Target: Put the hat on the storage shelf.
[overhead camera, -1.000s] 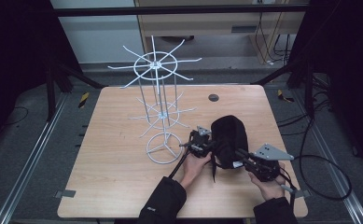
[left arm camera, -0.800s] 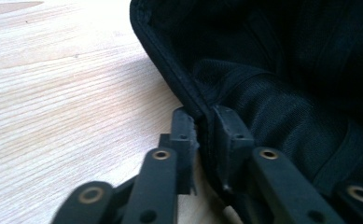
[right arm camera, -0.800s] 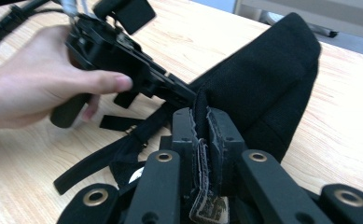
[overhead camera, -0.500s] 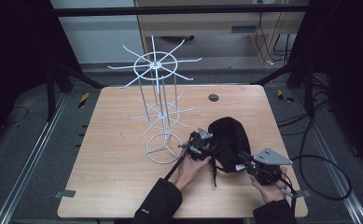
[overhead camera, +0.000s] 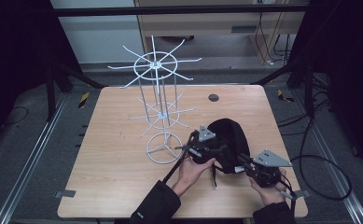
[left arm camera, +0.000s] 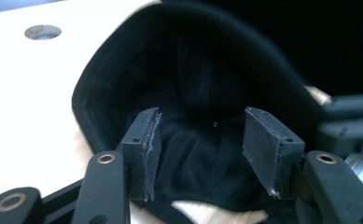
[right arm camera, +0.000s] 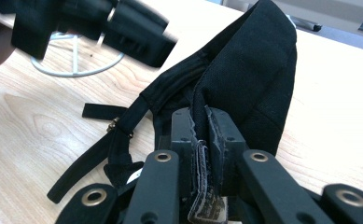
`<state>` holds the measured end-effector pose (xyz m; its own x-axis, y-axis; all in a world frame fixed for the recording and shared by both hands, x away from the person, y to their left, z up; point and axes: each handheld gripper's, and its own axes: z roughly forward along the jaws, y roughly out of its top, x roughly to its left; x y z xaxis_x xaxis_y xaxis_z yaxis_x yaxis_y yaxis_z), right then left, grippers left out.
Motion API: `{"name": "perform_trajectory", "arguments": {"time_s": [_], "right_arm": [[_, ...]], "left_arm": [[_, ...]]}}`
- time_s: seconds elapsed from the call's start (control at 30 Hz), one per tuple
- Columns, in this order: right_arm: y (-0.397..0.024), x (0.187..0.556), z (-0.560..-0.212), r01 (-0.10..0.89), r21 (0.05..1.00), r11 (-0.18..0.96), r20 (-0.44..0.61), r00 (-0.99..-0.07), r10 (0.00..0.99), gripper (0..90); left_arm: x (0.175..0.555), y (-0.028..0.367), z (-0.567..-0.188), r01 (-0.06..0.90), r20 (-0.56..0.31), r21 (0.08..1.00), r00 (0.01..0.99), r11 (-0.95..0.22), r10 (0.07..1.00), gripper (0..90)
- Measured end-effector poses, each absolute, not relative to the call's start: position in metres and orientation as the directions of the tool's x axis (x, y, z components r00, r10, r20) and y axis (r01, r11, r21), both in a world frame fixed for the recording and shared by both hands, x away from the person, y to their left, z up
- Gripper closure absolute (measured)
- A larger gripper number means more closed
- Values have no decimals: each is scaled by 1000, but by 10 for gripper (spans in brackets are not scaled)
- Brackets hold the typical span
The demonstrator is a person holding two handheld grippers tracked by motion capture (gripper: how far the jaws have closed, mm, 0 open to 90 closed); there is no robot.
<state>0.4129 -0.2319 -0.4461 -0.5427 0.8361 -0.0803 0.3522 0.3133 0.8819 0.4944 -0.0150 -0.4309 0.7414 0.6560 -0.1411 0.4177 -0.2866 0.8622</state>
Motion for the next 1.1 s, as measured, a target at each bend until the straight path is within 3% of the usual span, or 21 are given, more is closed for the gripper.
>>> {"name": "perform_trajectory", "arguments": {"time_s": [0.13, 0.33, 0.6, 0.87, 0.97, 1.1], "right_arm": [[-231, 412, -447, 358, 881, 308, -69, -547, 834, 814], [-230, 410, -447, 363, 879, 308, -62, -553, 831, 813], [-228, 411, -448, 355, 882, 310, -62, -565, 823, 813], [-225, 412, -450, 352, 877, 328, -67, -587, 807, 814], [-223, 411, -450, 349, 877, 331, -67, -593, 802, 814], [-223, 412, -450, 348, 877, 331, -66, -595, 801, 814]], "left_arm": [[498, -21, -424, 396, -137, 877, 748, -273, 649, 459], [507, -31, -417, 430, -221, 881, 744, -199, 630, 453], [515, -49, -413, 427, -198, 874, 749, -233, 632, 427], [526, -59, -427, 485, -245, 839, 741, -246, 626, 402], [526, -60, -429, 495, -253, 832, 742, -252, 621, 429], [527, -61, -429, 513, -276, 820, 742, -253, 611, 542]]}}
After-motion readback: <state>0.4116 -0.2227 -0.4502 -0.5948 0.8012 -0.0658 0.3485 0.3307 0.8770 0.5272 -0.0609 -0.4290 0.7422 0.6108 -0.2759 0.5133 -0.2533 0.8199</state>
